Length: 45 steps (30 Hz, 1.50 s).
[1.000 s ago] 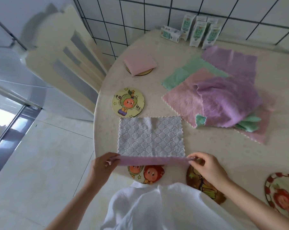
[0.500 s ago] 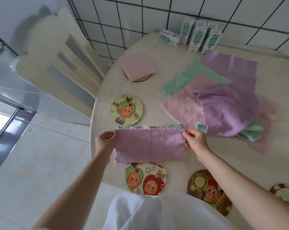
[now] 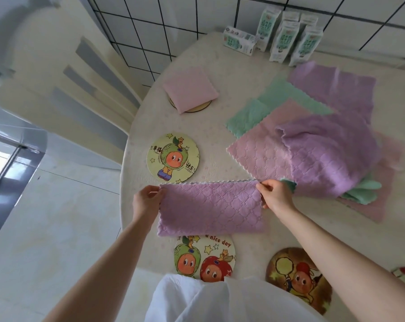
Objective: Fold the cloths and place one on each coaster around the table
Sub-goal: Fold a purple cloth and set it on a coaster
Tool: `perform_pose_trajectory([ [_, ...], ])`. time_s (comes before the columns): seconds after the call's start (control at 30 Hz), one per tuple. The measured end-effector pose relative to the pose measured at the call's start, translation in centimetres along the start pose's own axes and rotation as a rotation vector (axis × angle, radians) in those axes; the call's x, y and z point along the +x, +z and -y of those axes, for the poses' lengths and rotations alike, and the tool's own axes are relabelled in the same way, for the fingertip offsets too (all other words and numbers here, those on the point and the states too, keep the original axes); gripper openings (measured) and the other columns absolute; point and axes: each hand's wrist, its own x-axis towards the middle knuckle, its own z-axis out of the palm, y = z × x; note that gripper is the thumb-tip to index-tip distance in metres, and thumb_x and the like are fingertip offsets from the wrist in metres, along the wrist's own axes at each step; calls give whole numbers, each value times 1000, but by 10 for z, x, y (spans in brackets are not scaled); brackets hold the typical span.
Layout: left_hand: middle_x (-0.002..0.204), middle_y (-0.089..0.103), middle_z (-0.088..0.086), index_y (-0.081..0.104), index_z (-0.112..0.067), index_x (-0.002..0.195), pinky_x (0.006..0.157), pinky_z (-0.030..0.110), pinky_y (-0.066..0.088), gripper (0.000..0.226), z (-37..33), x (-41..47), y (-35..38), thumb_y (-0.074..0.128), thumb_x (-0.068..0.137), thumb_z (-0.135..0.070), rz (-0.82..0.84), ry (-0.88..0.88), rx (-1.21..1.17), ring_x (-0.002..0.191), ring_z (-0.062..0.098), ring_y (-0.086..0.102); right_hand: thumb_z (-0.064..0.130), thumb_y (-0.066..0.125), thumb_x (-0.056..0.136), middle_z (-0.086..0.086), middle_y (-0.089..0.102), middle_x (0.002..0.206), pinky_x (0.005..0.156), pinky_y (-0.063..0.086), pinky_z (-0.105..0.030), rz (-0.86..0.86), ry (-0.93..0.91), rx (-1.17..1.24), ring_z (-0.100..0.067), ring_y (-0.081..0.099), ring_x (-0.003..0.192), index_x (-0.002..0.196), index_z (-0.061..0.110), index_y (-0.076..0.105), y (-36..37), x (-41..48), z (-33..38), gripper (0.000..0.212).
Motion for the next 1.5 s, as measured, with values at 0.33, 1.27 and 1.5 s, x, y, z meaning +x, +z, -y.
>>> perform_pose_trajectory([
  [0.33,87,70,6,67,-10,99,73,36,56,20,-2,1,3,61,90,-27,-16,78,125,75,22,65,22,55,94,-2,58,62,41,49,-29,14,-66,-145,-21,60,47,89,9,58,1,3,3,14],
  [1.27,152,29,-3,35,-21,144,116,42,20,64,59,-115,48,62,86,-26,269,1042,764,144,20,20,-4,72,68,-2,62,119,97,41,-24,147,-943,-725,-16,60,109,123,10,58,38,-117,-16,58],
  [1.5,153,26,-3,26,-23,147,113,46,23,76,80,-119,39,66,83,-34,231,987,860,142,20,22,-2,80,53,-3,62,118,98,43,-31,163,-955,-888,-19,61,108,119,11,61,29,-118,-45,70],
])
